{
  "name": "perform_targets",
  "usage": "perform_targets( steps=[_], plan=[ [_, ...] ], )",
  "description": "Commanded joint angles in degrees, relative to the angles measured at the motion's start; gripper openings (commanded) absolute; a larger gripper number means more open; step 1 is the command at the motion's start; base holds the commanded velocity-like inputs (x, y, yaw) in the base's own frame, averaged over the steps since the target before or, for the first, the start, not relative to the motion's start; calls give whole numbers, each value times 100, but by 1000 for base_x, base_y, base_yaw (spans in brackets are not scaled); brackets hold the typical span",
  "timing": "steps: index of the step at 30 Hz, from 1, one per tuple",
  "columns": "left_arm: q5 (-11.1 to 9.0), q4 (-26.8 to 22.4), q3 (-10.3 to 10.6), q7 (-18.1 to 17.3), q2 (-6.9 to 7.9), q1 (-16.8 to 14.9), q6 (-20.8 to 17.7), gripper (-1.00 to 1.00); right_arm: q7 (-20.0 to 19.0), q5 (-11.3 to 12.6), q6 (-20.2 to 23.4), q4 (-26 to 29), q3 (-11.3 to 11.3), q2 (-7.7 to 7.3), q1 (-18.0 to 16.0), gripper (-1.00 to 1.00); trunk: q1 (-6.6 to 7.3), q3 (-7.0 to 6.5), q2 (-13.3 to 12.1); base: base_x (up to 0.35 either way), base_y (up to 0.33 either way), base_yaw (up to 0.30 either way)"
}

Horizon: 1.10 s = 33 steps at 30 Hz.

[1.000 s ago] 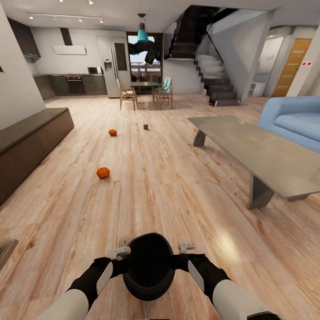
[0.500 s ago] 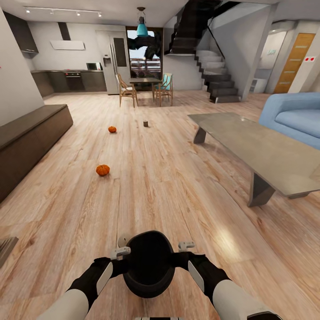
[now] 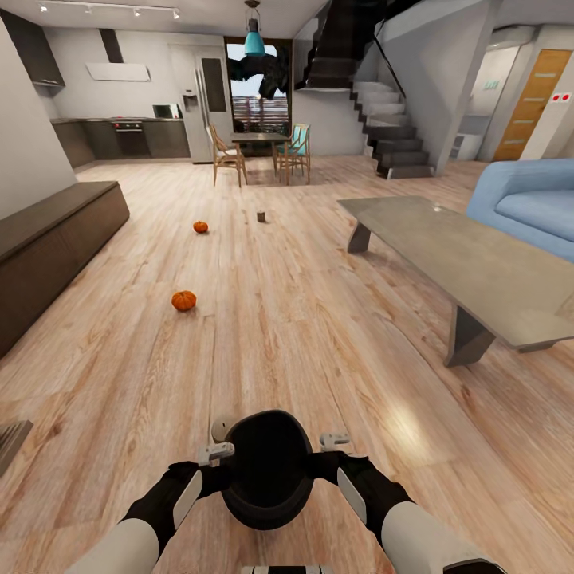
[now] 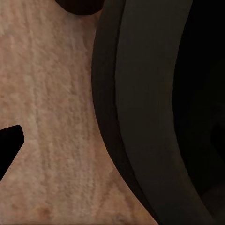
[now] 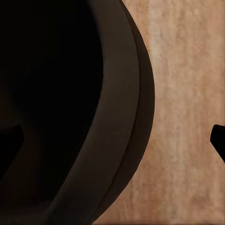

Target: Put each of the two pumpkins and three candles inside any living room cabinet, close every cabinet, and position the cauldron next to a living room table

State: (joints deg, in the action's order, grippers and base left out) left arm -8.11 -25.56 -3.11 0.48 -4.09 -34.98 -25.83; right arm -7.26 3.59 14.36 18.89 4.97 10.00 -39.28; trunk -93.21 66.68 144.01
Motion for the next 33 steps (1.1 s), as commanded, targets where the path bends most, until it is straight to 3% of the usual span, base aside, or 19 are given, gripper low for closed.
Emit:
perform_targets(
  steps=[1,30,33],
  plan=[
    [-41,-11,-32,5,-5,0,-37,100,5,37,31,9,13,0,-1,100,1,5,2,0,0,0],
    [-41,-11,-32,4,-5,0,-37,100,6,37,49,9,13,0,-1,100,1,5,2,0,0,0],
    [-41,-11,-32,5,-5,0,-37,100,10,37,55,9,13,0,-1,100,-7,71,6,0,0,0]
  ],
)
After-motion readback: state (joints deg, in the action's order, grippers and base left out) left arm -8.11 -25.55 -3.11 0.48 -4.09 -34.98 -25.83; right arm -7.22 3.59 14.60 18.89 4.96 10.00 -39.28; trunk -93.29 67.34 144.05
